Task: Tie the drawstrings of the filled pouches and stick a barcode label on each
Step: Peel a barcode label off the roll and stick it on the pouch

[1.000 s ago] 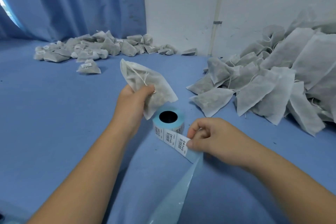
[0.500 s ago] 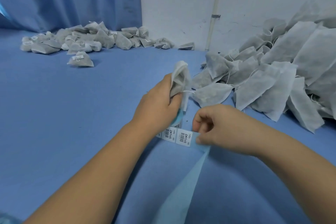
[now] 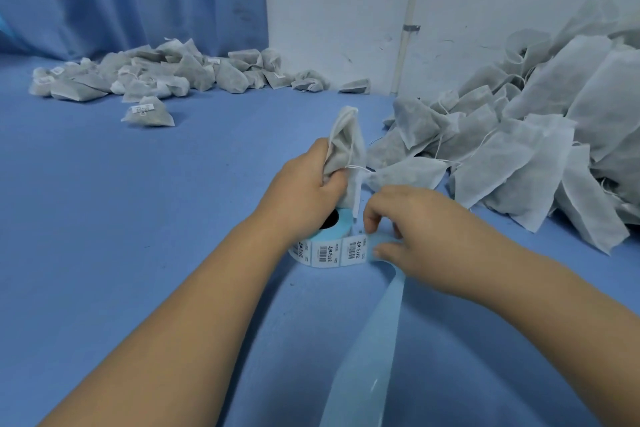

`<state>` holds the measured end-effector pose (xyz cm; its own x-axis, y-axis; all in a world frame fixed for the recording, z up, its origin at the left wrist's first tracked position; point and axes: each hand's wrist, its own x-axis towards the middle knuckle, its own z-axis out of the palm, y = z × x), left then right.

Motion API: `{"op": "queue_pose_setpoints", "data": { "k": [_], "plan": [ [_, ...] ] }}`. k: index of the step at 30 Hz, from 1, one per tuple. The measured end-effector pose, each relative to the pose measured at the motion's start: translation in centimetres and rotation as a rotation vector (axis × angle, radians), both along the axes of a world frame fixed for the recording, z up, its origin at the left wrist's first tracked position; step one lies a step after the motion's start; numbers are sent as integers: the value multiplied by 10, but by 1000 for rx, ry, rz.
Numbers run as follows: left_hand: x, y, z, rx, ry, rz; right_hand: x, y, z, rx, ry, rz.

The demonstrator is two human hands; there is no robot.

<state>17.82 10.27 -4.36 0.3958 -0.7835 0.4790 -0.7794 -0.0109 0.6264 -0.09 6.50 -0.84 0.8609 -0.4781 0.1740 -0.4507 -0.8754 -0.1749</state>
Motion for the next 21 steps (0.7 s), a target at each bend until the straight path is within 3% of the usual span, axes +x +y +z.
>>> {"op": "queue_pose_setpoints", "data": {
  "k": [7,11,13,16,21],
  "plan": [
    [6,12,7,-97,201,74,-2,-6,2,592,-199,-82],
    [7,41,31,-234,462,47,-7,-4,-5,891,-226,-47],
    [9,62,37,-197,555,-79,-6,-4,-11,916,-235,-84],
    [10,95,31,43,585,-301,-5,-4,-19,869,-242,-164],
    [3,106,11,110,442,-221,-2,2,-24,463,-224,-121]
  ]
}}
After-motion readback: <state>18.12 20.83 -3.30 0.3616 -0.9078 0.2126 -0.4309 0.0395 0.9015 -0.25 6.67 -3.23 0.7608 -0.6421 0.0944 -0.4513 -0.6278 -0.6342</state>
